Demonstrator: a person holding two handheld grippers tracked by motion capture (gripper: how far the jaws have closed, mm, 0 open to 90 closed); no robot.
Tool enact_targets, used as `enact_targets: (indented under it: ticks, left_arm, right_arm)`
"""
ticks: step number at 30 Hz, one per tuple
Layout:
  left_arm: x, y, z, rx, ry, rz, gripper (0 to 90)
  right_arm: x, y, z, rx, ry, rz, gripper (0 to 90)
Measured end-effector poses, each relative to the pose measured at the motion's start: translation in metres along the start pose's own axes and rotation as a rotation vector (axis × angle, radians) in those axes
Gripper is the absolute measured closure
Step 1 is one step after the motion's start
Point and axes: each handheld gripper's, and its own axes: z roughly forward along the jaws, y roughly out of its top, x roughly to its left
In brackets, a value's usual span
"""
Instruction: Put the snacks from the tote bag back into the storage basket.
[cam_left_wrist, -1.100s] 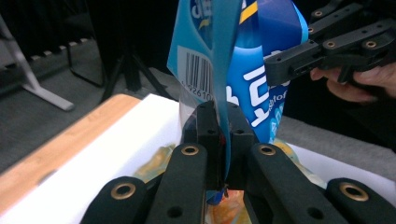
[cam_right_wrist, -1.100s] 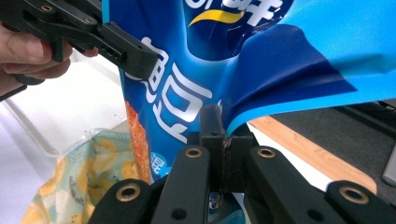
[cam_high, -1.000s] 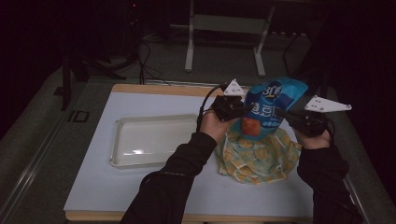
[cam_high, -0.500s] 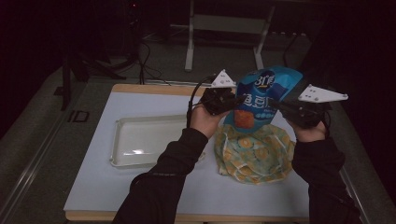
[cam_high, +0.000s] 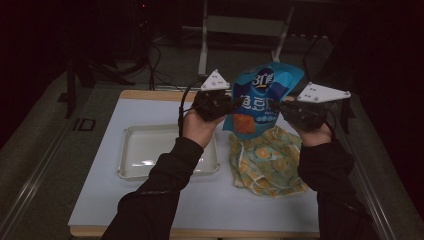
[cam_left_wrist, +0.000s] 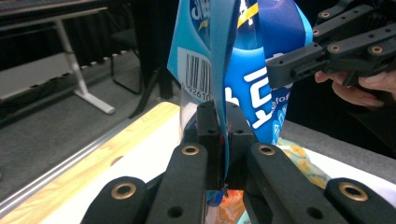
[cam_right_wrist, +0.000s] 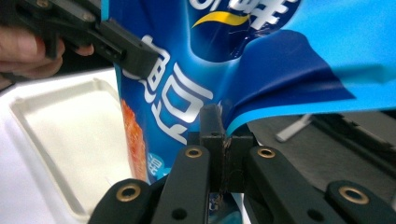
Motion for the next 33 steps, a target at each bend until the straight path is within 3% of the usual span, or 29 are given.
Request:
enact_targets:
  ticks: [4,6,23,33]
  left_arm:
    - [0.006,-0.004,-0.013,-0.003,0.017,-0.01,89.4]
    - [0.008,-0.007,-0.017,-0.005,0.021,-0.017,89.4]
    - [0.023,-0.026,-0.069,-0.003,0.087,-0.034,89.3]
    - [0.03,-0.042,-0.09,0.005,0.108,-0.054,89.3]
  right_arm:
    - [0.008,0.007,0.01,0.003,0.008,-0.025,89.5]
    - [0.011,0.01,0.015,0.004,0.022,-0.009,89.4]
    - [0.05,0.033,0.05,0.008,0.061,-0.057,89.5]
    - [0.069,0.036,0.07,0.012,0.088,-0.064,89.5]
